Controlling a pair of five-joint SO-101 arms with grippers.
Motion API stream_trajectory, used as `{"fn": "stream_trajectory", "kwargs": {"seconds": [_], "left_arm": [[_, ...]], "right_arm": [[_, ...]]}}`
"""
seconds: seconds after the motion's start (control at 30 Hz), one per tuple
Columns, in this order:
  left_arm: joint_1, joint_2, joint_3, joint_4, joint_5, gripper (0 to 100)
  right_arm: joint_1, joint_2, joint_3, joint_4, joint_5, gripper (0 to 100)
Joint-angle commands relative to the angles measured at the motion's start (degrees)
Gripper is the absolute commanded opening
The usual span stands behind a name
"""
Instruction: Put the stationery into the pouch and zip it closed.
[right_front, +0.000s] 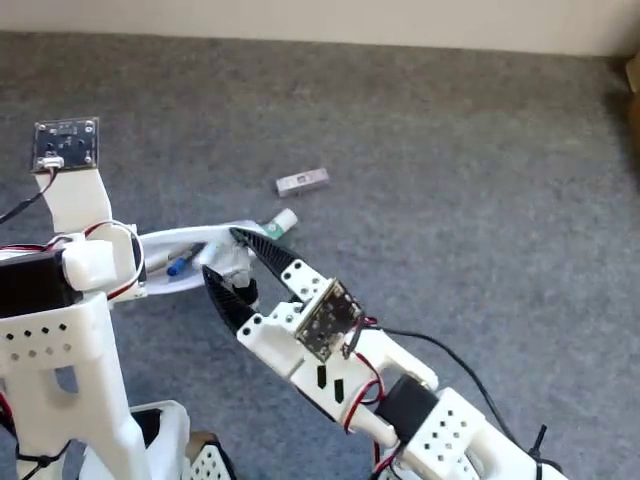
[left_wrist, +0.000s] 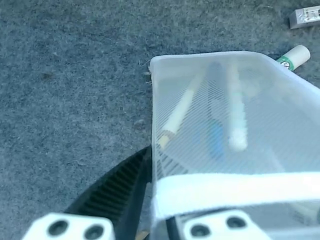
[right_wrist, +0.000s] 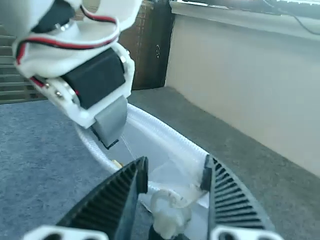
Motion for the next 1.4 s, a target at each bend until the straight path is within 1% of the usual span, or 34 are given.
{"fn": "stream_trajectory", "kwargs": {"seconds": [0.0, 0.27, 0.33, 0.57, 0.73, 0.83, 0.93, 1.1, 1.33, 1.37], "left_arm": [[-1.0, 0.0, 0.5, -0.9, -0.5, 1], [-1.0, 0.0, 0.5, -0.9, -0.4, 1], [-1.7, 0.0, 0.3, -1.0, -0.4, 1], [-8.7, 0.0, 0.0, -3.3, 0.1, 1], [-11.7, -0.2, -0.1, -4.2, 3.1, 1], [-13.1, -0.2, -0.1, -4.5, 4.0, 1], [-13.6, -0.2, -0.1, -4.8, 4.0, 1], [-13.6, -0.1, -0.1, -4.8, 4.0, 1], [-13.6, 0.0, 0.0, -4.9, 4.0, 1], [-13.6, 0.0, 0.0, -4.9, 4.0, 1]], "right_arm": [[3.1, -2.0, -6.9, 9.1, -4.8, 18.8], [3.3, -2.4, -19.6, 23.3, -10.4, 18.8], [5.0, -2.3, -21.3, 26.1, -11.8, 18.8], [12.6, -2.2, -22.6, 30.4, -14.6, 18.8], [14.8, -0.9, -22.3, 30.8, -18.3, 18.8], [15.9, 4.7, -22.6, 32.1, -23.3, 18.8], [16.0, 13.9, -22.8, 32.2, -27.6, 18.8], [16.0, 30.4, -27.5, 28.9, -29.6, 18.8], [16.3, 48.8, -35.2, 17.2, -29.8, 18.5], [16.3, 51.2, -36.4, 15.9, -29.7, 16.9]]}}
